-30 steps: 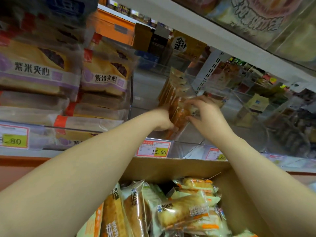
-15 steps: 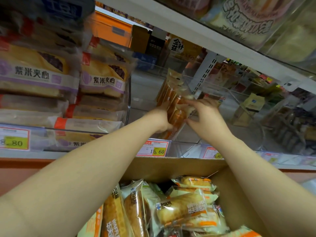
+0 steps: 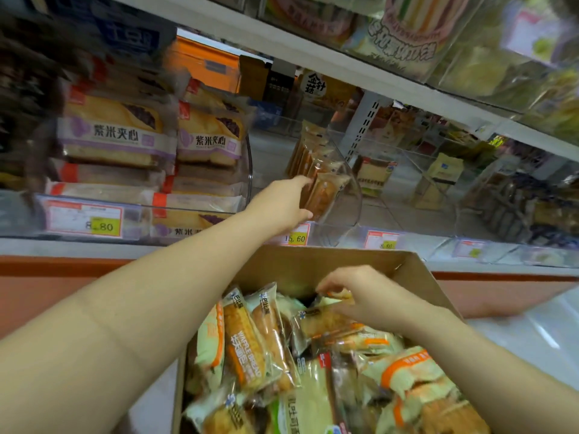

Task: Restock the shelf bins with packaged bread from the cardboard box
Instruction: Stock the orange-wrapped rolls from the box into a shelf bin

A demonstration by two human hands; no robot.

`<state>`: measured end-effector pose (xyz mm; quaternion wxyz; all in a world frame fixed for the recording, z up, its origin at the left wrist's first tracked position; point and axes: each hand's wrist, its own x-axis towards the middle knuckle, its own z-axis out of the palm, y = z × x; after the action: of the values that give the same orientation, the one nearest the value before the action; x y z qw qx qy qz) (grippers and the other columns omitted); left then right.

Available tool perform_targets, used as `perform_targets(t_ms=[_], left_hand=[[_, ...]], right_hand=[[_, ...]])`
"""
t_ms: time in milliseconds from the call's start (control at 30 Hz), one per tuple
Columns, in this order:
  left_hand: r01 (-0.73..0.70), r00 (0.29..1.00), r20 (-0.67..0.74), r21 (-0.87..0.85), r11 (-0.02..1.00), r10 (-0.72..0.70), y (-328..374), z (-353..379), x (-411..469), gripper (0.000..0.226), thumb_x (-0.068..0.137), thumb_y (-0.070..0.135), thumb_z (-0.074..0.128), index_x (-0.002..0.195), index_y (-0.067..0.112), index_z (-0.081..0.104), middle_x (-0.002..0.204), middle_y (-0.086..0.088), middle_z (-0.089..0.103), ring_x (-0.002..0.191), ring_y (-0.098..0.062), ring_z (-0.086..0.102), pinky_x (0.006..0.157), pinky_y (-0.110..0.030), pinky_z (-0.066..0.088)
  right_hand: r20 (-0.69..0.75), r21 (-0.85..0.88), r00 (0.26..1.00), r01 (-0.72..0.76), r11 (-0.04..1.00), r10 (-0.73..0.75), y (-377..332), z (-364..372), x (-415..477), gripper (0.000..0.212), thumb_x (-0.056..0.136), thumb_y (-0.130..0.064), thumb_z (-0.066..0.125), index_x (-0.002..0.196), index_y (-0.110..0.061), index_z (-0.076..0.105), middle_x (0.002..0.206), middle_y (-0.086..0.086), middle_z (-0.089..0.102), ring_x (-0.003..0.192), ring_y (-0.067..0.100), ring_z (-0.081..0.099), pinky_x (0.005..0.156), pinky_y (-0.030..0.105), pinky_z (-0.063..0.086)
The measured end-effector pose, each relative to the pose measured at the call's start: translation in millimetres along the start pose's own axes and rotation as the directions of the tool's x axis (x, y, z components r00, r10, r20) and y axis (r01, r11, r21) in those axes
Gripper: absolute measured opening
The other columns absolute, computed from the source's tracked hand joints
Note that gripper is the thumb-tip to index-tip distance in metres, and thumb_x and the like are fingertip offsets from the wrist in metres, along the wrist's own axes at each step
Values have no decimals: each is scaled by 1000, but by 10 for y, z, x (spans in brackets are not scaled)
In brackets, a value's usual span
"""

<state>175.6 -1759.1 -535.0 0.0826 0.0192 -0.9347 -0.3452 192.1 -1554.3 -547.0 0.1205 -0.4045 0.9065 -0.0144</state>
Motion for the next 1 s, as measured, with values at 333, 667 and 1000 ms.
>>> perform_targets(t_ms=[333, 667, 1000], left_hand=[[-54, 997, 62, 123, 991, 47, -121, -18, -314, 38, 91, 25, 59, 128, 31, 54, 128, 7, 60, 118, -16, 55, 97, -41, 47], [43, 998, 40, -123, 992, -38, -62, -16, -91, 50, 94, 12, 55, 142, 21, 43, 136, -2, 55, 119, -17, 55, 98, -28, 45], [46, 963, 268, -77, 996, -24, 5, 87, 262, 65, 97, 8, 46, 153, 22, 15, 152, -8, 35, 135, -26, 39, 105, -31, 35]], right_hand=[[94, -166, 995, -4, 986, 20, -202, 128, -14, 50, 82, -32, 65, 129, -25, 50, 118, -3, 59, 113, 18, 51, 91, 29, 42], [-784, 365, 586, 172, 915, 203, -103, -885, 9, 73, 82, -14, 72, 139, -29, 29, 95, -11, 60, 89, -2, 61, 81, 11, 48], [-678, 220, 626, -327, 919, 385, 123, -338, 654, 55, 74, -34, 77, 119, -24, 48, 113, -1, 52, 109, 22, 50, 92, 38, 39]])
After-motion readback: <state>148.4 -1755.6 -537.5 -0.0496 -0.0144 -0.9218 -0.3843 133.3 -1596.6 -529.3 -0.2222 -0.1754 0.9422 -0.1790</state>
